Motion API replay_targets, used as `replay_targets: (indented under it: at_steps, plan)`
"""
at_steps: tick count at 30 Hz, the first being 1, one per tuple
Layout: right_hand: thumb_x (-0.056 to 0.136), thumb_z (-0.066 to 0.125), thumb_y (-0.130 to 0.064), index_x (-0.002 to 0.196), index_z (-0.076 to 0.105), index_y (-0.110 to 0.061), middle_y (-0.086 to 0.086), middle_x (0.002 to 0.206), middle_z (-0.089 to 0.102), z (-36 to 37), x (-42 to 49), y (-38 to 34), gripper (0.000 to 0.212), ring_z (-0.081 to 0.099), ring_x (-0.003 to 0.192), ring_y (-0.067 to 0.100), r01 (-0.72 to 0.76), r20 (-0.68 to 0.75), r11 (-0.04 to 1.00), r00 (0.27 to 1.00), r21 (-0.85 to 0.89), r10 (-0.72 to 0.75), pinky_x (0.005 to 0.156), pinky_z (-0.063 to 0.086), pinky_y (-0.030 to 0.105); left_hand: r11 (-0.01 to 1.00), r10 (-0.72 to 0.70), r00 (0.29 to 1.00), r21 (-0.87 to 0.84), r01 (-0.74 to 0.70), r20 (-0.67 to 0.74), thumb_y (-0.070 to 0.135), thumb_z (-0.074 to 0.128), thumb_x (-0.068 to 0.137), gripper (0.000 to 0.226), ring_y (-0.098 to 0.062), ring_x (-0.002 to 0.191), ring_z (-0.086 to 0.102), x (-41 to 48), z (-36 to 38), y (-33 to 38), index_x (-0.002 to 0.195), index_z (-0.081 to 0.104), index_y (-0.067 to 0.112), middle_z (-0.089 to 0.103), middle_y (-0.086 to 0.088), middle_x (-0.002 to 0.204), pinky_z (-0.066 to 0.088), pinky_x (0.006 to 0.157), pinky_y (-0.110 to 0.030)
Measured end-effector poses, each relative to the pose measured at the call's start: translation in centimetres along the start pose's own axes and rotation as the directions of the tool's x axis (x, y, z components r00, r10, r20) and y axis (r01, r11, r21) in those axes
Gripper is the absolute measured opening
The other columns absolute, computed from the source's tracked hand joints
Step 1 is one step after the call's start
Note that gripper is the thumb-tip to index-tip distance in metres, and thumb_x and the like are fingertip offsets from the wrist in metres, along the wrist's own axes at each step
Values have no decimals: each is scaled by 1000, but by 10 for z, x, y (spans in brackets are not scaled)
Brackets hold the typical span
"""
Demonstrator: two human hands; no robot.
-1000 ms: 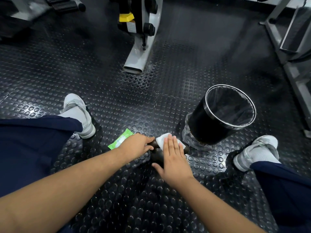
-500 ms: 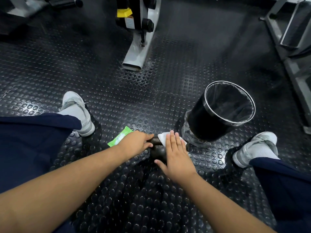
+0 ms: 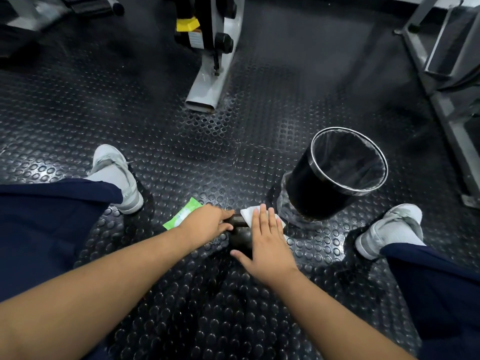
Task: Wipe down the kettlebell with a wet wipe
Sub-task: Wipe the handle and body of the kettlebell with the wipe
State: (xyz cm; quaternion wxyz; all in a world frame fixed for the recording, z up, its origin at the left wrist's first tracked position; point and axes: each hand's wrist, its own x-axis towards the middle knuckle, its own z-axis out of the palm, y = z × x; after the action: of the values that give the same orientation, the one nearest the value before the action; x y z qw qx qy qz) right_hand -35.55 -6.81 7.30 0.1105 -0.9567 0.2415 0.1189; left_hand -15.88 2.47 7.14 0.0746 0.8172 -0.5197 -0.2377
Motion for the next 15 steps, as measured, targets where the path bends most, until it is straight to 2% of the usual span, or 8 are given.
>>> replay_targets:
  at_steps: [5, 9, 11, 15]
  plan:
    - [94, 33, -80, 158, -26, -7, 14, 165, -36, 6, -9, 2, 114, -35, 152, 32, 12, 2, 1000, 1000, -7, -12, 128, -6, 51, 999, -8, 1000, 31, 8, -6, 45, 56, 102, 53, -22, 99, 70, 1, -2, 3, 152, 46, 32, 76, -1, 112, 49, 78, -27]
    - [94, 33, -79, 162, -19, -9, 15, 169, -25, -3, 6, 8, 110, -25, 156, 33, 27, 11, 1000, 1000, -2, -27, 129, 1, 52, 1000, -17, 1000, 10, 17, 18, 43, 60, 101, 51, -20, 92, 71, 1, 0, 1, 149, 50, 33, 77, 0, 105, 45, 70, -25]
    - [93, 31, -81, 162, -18, -10, 15, 169, -23, -7, 10, 8, 110, -24, 156, 33, 19, 27, 1000, 999, 8, -19, 129, -1, 52, 1000, -17, 1000, 5, 17, 16, 42, 60, 101, 50, -20, 90, 71, 1, 0, 1, 149, 51, 33, 77, 0, 104, 45, 69, -24]
    - [93, 33, -81, 159, -25, -10, 13, 166, -34, -3, -4, 4, 113, -34, 152, 32, 14, 13, 1000, 1000, 24, -14, 128, -6, 50, 999, -5, 1000, 44, 5, 3, 44, 59, 101, 51, -21, 95, 71, 0, -2, 4, 150, 49, 32, 77, -1, 107, 47, 72, -27]
